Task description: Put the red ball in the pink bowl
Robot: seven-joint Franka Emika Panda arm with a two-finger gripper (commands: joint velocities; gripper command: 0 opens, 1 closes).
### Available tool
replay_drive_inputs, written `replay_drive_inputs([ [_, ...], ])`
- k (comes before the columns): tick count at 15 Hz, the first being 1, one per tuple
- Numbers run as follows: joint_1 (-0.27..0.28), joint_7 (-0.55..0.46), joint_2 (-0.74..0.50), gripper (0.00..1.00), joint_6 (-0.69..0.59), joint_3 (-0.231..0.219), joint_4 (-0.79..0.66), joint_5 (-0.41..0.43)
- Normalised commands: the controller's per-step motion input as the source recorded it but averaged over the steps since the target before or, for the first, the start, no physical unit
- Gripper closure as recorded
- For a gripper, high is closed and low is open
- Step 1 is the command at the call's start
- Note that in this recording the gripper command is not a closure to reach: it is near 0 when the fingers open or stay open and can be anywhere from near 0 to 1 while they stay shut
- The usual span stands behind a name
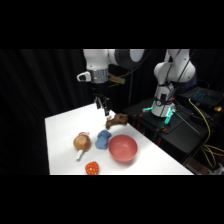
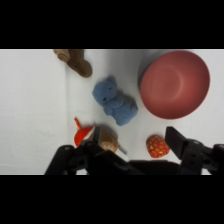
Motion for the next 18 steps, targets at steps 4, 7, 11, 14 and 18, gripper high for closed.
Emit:
replay_drive_inputs([
  [4, -0.003, 0.03, 0.05, 0.00, 0.01, 0.032, 0.06, -0.017],
  [7, 0.037, 0.07, 0.19, 0.00, 0.09, 0.060, 0.22, 0.009],
  [11, 0.055, 0.05, 0.29, 0.00, 0.15, 0.067, 0.33, 0.064],
  [14, 0.057, 0.05, 0.36, 0.00, 0.17, 0.052, 0.39, 0.077],
  [18, 0.081, 0.07, 0.35, 0.00, 0.09, 0.049, 0.41, 0.077],
])
